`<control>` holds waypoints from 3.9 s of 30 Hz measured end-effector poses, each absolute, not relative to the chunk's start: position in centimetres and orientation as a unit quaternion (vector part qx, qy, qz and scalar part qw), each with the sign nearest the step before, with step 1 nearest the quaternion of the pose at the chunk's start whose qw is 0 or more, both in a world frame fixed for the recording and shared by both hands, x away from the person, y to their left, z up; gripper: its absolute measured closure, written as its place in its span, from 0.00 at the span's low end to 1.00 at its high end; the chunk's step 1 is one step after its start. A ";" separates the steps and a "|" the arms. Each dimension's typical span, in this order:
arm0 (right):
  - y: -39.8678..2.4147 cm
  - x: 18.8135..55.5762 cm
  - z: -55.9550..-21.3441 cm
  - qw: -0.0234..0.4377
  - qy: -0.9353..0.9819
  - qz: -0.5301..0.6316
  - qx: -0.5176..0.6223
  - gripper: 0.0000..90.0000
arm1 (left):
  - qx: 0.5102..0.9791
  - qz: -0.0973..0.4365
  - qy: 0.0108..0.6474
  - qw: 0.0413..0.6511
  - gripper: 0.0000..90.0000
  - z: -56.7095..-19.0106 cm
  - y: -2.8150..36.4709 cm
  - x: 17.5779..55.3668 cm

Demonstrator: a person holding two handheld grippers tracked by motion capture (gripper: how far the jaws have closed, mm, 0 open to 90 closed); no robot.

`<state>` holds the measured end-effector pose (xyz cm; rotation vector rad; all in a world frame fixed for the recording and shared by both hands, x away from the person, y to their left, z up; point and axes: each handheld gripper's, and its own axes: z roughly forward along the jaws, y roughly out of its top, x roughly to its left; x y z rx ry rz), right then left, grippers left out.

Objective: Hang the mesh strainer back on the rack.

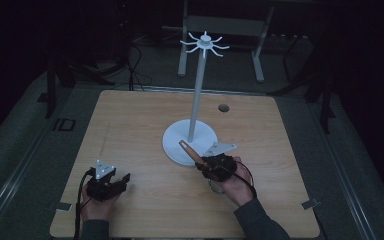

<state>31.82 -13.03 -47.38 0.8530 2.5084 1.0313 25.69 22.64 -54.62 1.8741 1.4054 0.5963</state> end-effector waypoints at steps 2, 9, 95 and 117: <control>-13.1 31.8 -47.2 0.151 0.869 0.363 0.299 0.77 | 0.726 0.231 0.543 0.354 0.46 -54.6 22.7 25.7; -14.0 32.1 -45.8 0.172 0.850 0.389 0.310 0.76 | 0.725 0.231 0.544 0.353 0.46 -54.6 22.7 25.7; -17.3 33.0 -35.3 0.279 0.706 0.542 0.359 0.77 | 0.719 0.235 0.548 0.357 0.46 -54.5 23.0 25.6; -18.4 32.8 -33.6 0.290 0.684 0.561 0.365 0.77 | 0.718 0.236 0.549 0.357 0.46 -54.5 23.0 25.6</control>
